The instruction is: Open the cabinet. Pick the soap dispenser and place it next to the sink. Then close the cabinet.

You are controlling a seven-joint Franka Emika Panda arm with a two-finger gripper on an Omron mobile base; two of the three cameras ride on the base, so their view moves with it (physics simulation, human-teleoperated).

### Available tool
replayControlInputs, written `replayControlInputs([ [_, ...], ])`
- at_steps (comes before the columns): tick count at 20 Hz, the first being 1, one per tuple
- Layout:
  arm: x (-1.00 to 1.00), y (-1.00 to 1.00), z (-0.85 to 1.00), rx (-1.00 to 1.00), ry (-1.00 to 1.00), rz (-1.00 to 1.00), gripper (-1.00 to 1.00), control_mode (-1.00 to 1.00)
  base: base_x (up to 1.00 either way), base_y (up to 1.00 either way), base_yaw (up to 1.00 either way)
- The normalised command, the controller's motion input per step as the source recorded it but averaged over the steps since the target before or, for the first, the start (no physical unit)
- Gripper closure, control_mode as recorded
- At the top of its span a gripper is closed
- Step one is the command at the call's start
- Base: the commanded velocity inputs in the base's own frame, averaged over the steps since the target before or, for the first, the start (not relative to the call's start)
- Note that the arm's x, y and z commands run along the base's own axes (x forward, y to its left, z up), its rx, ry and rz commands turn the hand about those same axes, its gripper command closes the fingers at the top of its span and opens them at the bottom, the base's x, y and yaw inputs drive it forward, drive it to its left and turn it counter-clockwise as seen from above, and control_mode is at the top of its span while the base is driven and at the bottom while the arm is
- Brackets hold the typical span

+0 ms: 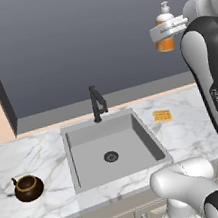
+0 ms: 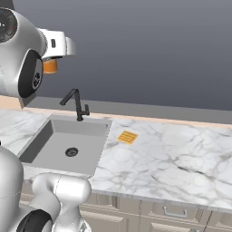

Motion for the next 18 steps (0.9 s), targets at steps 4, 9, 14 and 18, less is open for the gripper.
replayControlInputs([
  [4, 0.0, 0.0, -0.02, 0.0, 0.0, 0.0, 1.0, -1.0, 0.0, 0.0, 0.0],
  [9, 0.27, -0.01, -0.39, 0.04, 0.12, 0.0, 1.0, -1.0, 0.0, 0.0, 0.0],
  [14, 0.6, -0.12, -0.49, 0.01, 0.07, 0.0, 1.0, -1.0, 0.0, 0.0, 0.0],
  [18, 0.69, -0.44, -0.4, -0.02, 0.0, 0.0, 1.0, -1.0, 0.0, 0.0, 0.0],
])
